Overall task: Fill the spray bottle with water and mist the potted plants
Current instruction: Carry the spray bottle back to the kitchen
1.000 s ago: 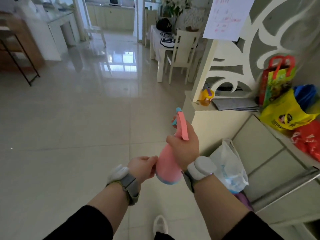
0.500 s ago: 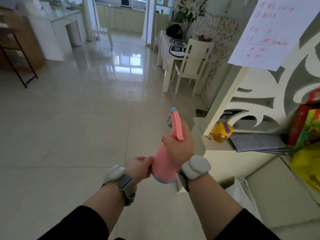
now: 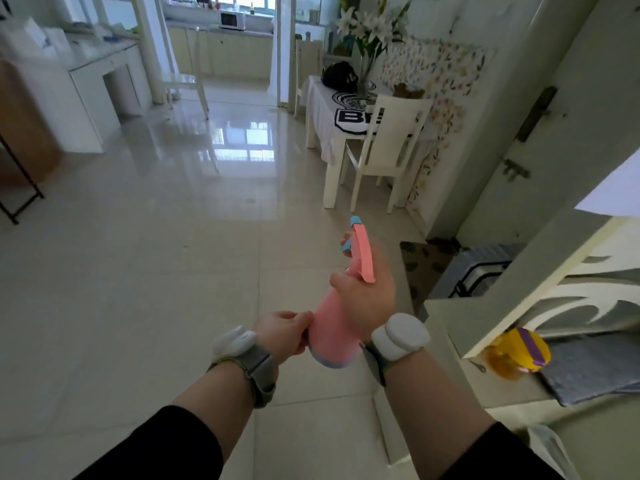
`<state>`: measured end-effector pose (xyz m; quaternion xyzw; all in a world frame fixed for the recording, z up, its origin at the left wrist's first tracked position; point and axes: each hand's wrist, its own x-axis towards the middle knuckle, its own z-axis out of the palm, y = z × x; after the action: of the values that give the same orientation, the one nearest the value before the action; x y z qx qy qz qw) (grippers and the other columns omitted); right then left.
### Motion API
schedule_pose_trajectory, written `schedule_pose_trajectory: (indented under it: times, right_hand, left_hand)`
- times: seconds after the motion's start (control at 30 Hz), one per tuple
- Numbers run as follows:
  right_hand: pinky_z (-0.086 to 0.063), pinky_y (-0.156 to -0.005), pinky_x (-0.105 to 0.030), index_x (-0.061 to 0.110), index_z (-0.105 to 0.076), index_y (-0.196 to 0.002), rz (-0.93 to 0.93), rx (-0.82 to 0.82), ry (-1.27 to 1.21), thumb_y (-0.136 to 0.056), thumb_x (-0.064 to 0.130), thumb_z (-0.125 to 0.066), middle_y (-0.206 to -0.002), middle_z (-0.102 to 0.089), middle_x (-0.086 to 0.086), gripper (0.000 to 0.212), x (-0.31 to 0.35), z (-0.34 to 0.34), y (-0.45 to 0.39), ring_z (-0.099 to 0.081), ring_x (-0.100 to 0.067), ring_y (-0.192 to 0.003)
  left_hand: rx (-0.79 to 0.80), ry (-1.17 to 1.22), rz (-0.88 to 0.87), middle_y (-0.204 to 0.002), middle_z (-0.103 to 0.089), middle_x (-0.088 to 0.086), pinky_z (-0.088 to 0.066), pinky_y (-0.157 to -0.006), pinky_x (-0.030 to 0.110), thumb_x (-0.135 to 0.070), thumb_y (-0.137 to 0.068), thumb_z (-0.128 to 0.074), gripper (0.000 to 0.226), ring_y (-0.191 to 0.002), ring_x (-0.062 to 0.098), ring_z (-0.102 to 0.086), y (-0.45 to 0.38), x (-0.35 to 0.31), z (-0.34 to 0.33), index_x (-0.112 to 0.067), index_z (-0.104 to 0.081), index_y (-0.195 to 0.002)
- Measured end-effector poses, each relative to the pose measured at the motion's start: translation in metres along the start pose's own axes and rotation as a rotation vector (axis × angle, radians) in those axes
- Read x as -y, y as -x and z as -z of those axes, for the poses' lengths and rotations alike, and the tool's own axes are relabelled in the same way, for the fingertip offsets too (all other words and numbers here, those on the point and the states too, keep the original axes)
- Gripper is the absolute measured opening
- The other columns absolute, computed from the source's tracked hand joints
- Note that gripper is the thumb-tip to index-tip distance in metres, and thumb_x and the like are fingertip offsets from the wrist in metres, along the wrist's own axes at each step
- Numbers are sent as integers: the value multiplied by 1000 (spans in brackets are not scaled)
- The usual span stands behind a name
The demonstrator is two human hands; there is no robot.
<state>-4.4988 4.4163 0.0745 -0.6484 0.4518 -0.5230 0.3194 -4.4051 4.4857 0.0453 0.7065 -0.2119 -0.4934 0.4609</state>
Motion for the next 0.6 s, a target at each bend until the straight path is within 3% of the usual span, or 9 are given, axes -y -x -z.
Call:
schedule_pose_trajectory:
  times: [0.1, 0.23, 0.33, 0.4, 0.5, 0.6]
  right_hand:
    - [-36, -69, 0, 27, -44, -73, -25, 85, 9, -67, -8, -62, -77, -50, 19, 39, -12, -24, -40, -53, 17, -80]
    - [-37, -71, -4, 30, -47, -79, -32, 140, 31, -69, -3, -61, -86, -51, 22, 38, -31, -60, -100, -53, 13, -84]
    - [-38, -69, 0, 25, -47, -76, 0, 113, 53, -68, -2, -60, -78, -50, 23, 31, -50, -88, -150, -53, 15, -81]
    - [-38, -67, 0, 25, -49, -75, -16, 143, 24, -68, 0, -60, -71, -52, 19, 29, -66, -111, -195, -54, 11, -74]
    - [-39, -59, -3, 35, -42, -68, -24, 81, 21, -66, -2, -61, -59, -48, 15, 41, -78, -137, -244, -53, 9, -62]
    - [-38, -66, 2, 22, -45, -77, 106, 4, 73, -60, 3, -56, -59, -40, 22, 28, -94, -173, -313, -52, 20, -72]
  left_hand:
    - [8, -11, 17, -83, -65, 19, -55, -85, 43, -22, -92, -59, 26, -74, 28, -58, -43, -21, 8, -8, -66, -71]
    - [23, -32, 22, -82, -67, 18, -53, -89, 47, -24, -91, -59, 29, -74, 27, -60, -109, -48, 9, -12, -66, -65]
    - [15, -21, 36, -82, -65, 19, -53, -88, 45, -22, -91, -59, 29, -74, 28, -58, -163, -75, 4, -9, -64, -66]
    - [-9, 5, 28, -83, -63, 19, -53, -82, 41, -21, -92, -58, 29, -75, 28, -56, -209, -98, -1, -8, -63, -67]
    - [-25, 39, 14, -84, -60, 20, -48, -64, 31, -18, -93, -57, 28, -68, 26, -53, -254, -129, -6, -7, -61, -68]
    - [-58, 84, 27, -84, -59, 19, -44, -52, 24, -17, -93, -58, 27, -63, 24, -51, -316, -171, -13, -7, -60, -68]
